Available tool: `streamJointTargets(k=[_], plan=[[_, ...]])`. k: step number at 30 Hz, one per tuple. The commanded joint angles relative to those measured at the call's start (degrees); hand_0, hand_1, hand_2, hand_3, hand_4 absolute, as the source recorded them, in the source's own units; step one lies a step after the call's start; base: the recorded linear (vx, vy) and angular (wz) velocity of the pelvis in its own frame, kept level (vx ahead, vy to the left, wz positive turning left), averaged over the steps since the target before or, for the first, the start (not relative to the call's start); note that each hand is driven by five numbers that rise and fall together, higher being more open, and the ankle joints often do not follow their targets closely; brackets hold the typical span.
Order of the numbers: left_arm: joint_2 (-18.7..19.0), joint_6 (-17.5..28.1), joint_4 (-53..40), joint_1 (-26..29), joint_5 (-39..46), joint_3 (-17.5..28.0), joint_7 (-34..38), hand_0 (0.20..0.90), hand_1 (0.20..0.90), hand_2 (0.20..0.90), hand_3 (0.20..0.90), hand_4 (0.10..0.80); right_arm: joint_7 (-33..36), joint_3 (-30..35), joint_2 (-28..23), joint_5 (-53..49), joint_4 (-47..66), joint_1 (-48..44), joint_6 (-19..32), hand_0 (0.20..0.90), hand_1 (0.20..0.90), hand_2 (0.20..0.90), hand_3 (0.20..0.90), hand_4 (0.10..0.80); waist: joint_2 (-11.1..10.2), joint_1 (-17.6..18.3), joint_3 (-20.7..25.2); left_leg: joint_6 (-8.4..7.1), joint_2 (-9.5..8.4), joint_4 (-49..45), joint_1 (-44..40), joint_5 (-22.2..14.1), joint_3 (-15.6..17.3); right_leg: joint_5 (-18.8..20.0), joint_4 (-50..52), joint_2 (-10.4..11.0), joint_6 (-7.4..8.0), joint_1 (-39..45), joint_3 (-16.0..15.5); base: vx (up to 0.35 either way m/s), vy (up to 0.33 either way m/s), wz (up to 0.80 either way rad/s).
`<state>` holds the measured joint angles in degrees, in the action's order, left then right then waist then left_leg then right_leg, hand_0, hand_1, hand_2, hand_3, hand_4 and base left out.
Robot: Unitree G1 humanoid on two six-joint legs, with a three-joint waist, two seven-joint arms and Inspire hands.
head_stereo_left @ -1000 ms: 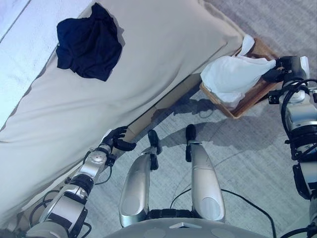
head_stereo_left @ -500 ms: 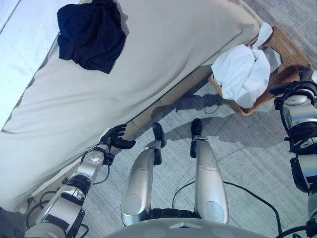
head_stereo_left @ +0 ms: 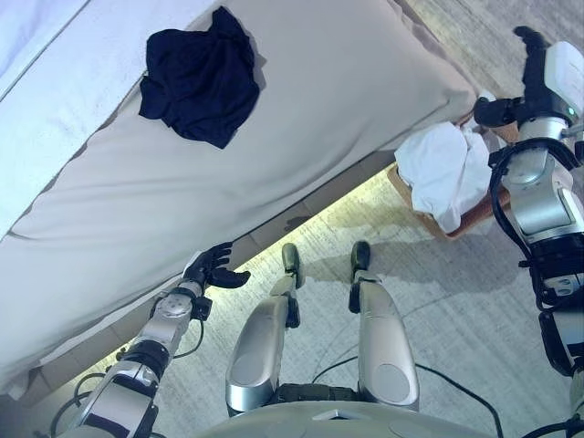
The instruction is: Pick up the clothes from the bed and place them into the basket
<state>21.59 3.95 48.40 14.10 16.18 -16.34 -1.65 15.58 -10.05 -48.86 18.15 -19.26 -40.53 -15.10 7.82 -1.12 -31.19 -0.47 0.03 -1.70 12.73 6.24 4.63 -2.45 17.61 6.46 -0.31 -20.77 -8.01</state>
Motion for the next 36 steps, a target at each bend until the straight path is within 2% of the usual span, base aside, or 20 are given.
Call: streamJointTargets(k=[1,5,11,12,18,23,28,31,35,36], plan=[[2.5,0.5,2.6,-6.6,-1.9,0.9,0.3,0.9,0.9,0.9,0.9,0.8,-2.2,-2.8,-3.1,6.0,2.2,-1.0,5.0,0.9,0.9,0.9,0.9,0.8,-4.4,-2.4,7.5,0.86,-1.79,-5.3,1.5,-5.7,-1.2,-2.0,-2.4,0.4,1.42,5.4,-3.9,0.204,0.145,0.36],[2.5,0.6,4.3,-7.5,-3.6,0.9,-0.2,0.9,0.9,0.9,0.9,0.8,-4.8,-6.0,-2.3,7.5,-0.5,-2.4,6.1,0.9,0.9,0.9,0.9,0.8,-6.0,-5.4,7.8,1.81,-2.62,-7.9,0.9,-7.2,-2.7,-1.8,-2.7,1.5,1.86,8.8,-6.4,0.186,0.143,0.45],[3.9,-0.3,6.3,-7.2,-2.6,1.0,-0.7,0.9,0.9,0.9,0.9,0.8,-4.3,-12.0,0.5,7.2,-8.4,-9.4,4.0,0.9,0.9,0.9,0.9,0.8,-7.5,-12.1,6.5,3.66,-4.69,-11.4,2.7,-8.5,-6.7,-1.5,-1.0,3.7,2.41,11.0,-10.6,0.171,0.156,0.5],[4.1,-0.5,6.2,-7.2,-1.8,1.1,-0.6,0.9,0.9,0.9,0.9,0.8,-3.9,-12.7,0.8,7.0,-9.6,-10.6,3.7,0.9,0.9,0.9,0.9,0.8,-7.6,-13.0,6.2,3.56,-4.97,-11.9,2.6,-9.8,-7.5,-2.7,-0.1,3.8,2.83,11.3,-10.3,0.142,0.103,0.47],[5.5,-1.3,5.5,-7.0,-0.1,1.6,-1.0,0.9,0.9,0.9,0.9,0.8,-1.6,-16.5,3.7,5.5,-17.4,-19.0,1.0,0.9,0.9,0.9,0.9,0.8,-7.6,-18.1,3.4,4.42,-6.48,-14.4,7.5,-9.5,-10.6,-2.2,3.5,5.9,2.99,8.7,-13.4,0.048,0.09,0.46],[5.3,-0.2,5.2,-7.2,1.2,1.8,-1.1,0.9,0.9,0.9,0.9,0.8,0.9,-19.0,6.6,1.6,-22.5,-25.5,-1.2,0.9,0.9,0.9,0.9,0.8,-7.4,-21.2,1.4,4.34,-6.77,-15.4,11.8,-8.4,-12.0,-2.5,5.7,6.8,3.23,5.2,-15.4,-0.005,0.049,0.26],[5.0,1.8,4.4,-7.6,1.9,1.2,-1.2,0.9,0.9,0.9,0.9,0.8,0.9,-21.7,9.5,-0.2,-29.1,-30.3,-4.2,0.9,0.9,0.9,0.9,0.8,-7.4,-23.4,1.4,4.04,-6.4,-15.1,15.8,-7.3,-13.2,-2.4,7.8,7.6,3.77,1.4,-17.7,-0.007,-0.002,0.19],[4.6,3.6,3.6,-7.7,2.9,0.2,-1.3,0.9,0.9,0.9,0.9,0.8,-4.2,-23.0,10.7,-0.4,-35.5,-32.9,-8.2,0.9,0.9,0.9,0.9,0.8,-6.9,-24.4,1.4,3.73,-6.25,-14.4,17.7,-6.3,-13.6,-3.0,8.1,7.7,3.89,-0.2,-18.8,-0.027,-0.007,0.09],[5.3,5.5,1.0,-8.3,3.8,-0.6,-1.7,0.9,0.9,0.9,0.9,0.8,-19.6,-26.5,10.4,-0.3,-45.1,-34.6,-16.2,0.9,0.9,0.9,0.9,0.8,-6.3,-25.7,1.4,3.42,-6.31,-13.5,20.6,-4.7,-14.4,-3.5,8.1,7.4,3.87,-2.5,-20.1,-0.044,-0.049,0.12],[5.8,5.5,0.0,-8.5,4.1,-0.8,-1.7,0.9,0.9,0.9,0.9,0.8,-22.3,-26.9,10.2,-1.3,-47.5,-34.1,-16.5,0.9,0.9,0.9,0.9,0.8,-6.3,-26.1,1.4,3.38,-6.33,-13.4,21.3,-4.5,-14.9,-3.7,8.4,7.3,3.84,-3.1,-20.7,-0.029,-0.088,0.16]])
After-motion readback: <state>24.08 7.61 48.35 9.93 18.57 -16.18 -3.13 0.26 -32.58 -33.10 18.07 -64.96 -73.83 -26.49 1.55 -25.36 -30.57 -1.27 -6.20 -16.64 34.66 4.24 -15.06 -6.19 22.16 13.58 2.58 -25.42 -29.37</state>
